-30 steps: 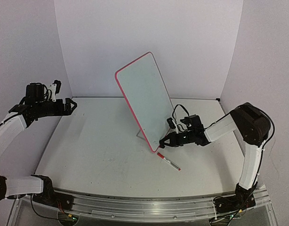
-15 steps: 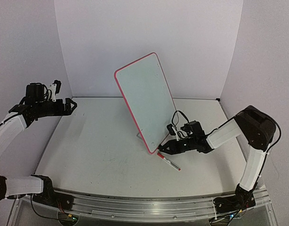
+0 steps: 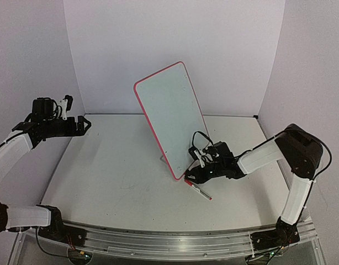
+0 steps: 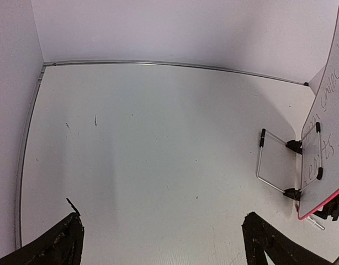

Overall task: Write a sentence on the whiteboard
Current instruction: Move the whiteboard stand to the center of the board.

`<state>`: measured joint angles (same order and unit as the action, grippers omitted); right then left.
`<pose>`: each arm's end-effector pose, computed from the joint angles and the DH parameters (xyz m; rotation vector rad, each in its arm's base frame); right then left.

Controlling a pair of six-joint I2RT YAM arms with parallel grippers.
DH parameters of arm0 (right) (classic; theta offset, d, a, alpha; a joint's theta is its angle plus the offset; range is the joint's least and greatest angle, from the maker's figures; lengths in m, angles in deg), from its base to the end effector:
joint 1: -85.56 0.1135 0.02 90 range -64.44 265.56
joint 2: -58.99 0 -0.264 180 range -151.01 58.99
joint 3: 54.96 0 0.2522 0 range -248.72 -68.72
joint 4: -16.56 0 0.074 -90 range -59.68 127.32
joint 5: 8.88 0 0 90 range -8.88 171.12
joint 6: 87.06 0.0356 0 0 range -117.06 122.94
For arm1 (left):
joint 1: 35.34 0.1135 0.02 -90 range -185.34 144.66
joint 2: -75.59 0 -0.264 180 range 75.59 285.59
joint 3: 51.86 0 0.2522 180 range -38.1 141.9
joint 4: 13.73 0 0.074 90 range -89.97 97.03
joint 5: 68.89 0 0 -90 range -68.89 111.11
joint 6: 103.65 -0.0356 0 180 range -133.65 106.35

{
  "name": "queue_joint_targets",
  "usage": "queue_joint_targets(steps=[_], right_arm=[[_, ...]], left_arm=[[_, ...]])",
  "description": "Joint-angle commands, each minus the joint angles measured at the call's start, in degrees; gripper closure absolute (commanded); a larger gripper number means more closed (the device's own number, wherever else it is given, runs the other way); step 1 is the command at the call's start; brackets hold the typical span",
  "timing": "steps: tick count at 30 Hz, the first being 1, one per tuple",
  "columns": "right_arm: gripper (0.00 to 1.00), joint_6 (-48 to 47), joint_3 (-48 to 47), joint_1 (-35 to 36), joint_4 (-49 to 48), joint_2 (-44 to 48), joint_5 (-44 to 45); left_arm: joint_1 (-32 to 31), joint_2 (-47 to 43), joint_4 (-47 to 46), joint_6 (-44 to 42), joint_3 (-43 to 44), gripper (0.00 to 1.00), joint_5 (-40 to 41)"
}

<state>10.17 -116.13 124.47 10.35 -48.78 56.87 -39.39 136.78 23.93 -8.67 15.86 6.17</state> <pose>0.2670 0.2343 0.1127 -0.8669 2.1996 0.8911 0.2349 -0.0258 0.3175 0.1390 2.1109 -0.3695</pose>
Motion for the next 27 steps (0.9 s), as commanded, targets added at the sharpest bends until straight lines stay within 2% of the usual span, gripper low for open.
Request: queue_joint_targets(steps=[1,8,15,23,27], right_arm=[[0.61,-3.6,-2.6,0.8,1.0,-2.1,5.8],[0.62,-5.2,-5.0,2.4,1.8,-4.6,8.2],[0.79,-4.7,-5.6,6.0,1.7,-6.0,15.2],[0.98,2.5,-6.2,12.9,0.8,-7.2,28.9],[1.0,8.8,-8.7,16.5,2.7,-9.1,33.9]], left_arm=[[0.2,0.2,-1.8,0.6,1.0,0.0,0.2],[0.2,0.2,-1.7,0.6,1.1,0.01,0.1],[0.2,0.3,-1.6,0.6,1.1,0.01,0.3],[0.2,0.1,-1.5,0.7,1.2,0.0,0.2],[0.2,-0.1,-1.4,0.8,1.2,0.01,0.3]])
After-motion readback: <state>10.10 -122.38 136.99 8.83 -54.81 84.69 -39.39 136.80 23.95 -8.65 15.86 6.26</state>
